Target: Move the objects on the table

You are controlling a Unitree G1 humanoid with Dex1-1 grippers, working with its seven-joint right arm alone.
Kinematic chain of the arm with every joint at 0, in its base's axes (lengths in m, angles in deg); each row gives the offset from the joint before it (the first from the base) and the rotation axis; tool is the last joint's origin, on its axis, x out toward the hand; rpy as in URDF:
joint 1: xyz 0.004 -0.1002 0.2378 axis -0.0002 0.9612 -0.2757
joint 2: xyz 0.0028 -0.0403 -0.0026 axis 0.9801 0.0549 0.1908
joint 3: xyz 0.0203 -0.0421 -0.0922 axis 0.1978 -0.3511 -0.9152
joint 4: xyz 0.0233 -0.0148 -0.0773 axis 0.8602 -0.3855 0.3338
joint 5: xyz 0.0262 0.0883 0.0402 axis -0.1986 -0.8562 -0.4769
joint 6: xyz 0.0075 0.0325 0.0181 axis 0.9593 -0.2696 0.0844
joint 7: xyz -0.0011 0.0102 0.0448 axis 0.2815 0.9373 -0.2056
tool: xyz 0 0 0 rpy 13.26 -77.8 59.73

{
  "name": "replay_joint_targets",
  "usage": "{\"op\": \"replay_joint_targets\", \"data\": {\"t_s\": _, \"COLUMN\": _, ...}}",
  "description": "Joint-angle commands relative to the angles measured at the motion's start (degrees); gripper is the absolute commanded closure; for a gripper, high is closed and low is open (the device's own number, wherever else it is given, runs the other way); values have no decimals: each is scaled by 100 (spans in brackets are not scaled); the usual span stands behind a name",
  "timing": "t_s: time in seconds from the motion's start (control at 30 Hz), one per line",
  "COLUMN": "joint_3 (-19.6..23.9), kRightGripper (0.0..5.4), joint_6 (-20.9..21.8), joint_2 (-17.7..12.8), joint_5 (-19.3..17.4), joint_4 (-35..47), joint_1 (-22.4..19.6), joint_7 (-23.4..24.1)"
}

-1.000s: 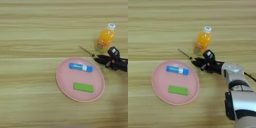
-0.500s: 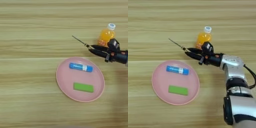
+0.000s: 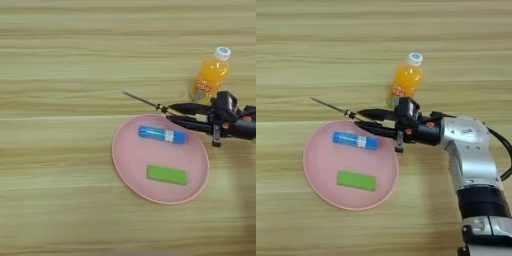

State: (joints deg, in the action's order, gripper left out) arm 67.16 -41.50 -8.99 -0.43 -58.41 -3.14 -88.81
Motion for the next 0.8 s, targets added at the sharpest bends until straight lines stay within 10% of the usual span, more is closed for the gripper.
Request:
{"op": "replay_joint_targets", "data": {"t_s": 0.03, "joint_3": -63, "kRightGripper": 451, "joint_6": 13, "joint_2": -367, "joint_5": 27, "joint_4": 455, "joint_1": -50, "joint_7": 130}}
{"op": "replay_joint_targets", "data": {"t_s": 0.8, "joint_3": -660, "kRightGripper": 451, "joint_6": 551, "joint_2": -606, "joint_5": 844, "joint_4": -235, "joint_1": -15, "joint_7": 288}}
